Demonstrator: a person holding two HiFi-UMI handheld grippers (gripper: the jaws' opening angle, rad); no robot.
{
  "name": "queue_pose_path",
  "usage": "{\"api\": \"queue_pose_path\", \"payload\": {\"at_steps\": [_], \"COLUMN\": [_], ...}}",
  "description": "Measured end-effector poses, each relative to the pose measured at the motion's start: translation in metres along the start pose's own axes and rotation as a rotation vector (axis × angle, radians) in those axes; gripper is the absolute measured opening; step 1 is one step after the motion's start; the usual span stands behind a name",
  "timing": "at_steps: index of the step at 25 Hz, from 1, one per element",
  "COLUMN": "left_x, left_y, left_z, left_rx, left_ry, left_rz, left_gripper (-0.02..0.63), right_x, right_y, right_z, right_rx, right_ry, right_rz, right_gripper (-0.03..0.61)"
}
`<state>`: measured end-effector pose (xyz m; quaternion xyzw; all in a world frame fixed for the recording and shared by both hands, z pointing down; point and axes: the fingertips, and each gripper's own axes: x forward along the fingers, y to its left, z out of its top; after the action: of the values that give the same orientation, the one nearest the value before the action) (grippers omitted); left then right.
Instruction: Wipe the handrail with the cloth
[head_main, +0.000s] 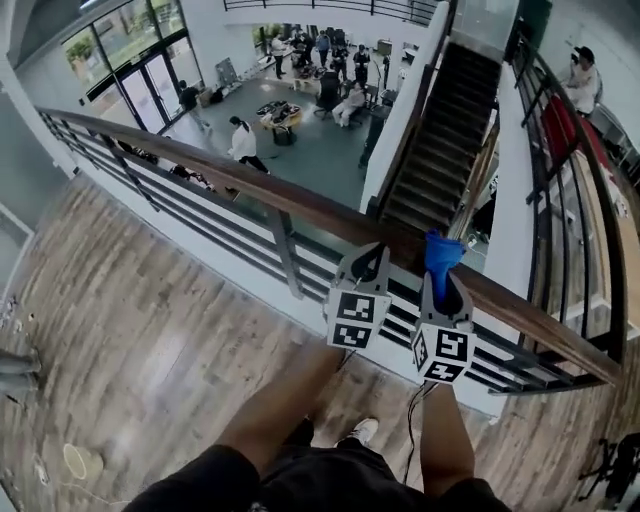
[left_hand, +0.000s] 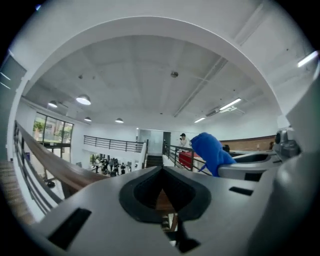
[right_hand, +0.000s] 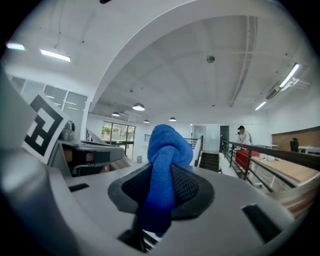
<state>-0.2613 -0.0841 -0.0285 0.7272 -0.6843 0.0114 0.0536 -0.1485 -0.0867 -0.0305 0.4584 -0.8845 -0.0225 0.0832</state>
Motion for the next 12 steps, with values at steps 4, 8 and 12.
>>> {"api": "queue_pose_path", "payload": {"at_steps": [4,8,12], "left_x": [-0.036,-0.063,-0.079], "left_y": [0.102,0.183,0.243], "left_z": [-0.024,-0.060,-0.100], "left_rx": [-0.008,-0.028,-0.036], "left_ry": [0.047,0.097,0.137], "left_rz": [0.139,0.236,0.280], "left_gripper": [0.003,0.004,0.004], "right_x": [0.040,0.078,0.113], "right_y": [0.098,0.177,0.230], "right_z": [-0.012,-0.035,-0.066], "right_rx": [0.002,-0.015,-0.007], "right_ry": [0.040,0.078,0.113], "right_rz": [0.138,0.228,0.255], "right_gripper": [0.104,0.104,0.104]}}
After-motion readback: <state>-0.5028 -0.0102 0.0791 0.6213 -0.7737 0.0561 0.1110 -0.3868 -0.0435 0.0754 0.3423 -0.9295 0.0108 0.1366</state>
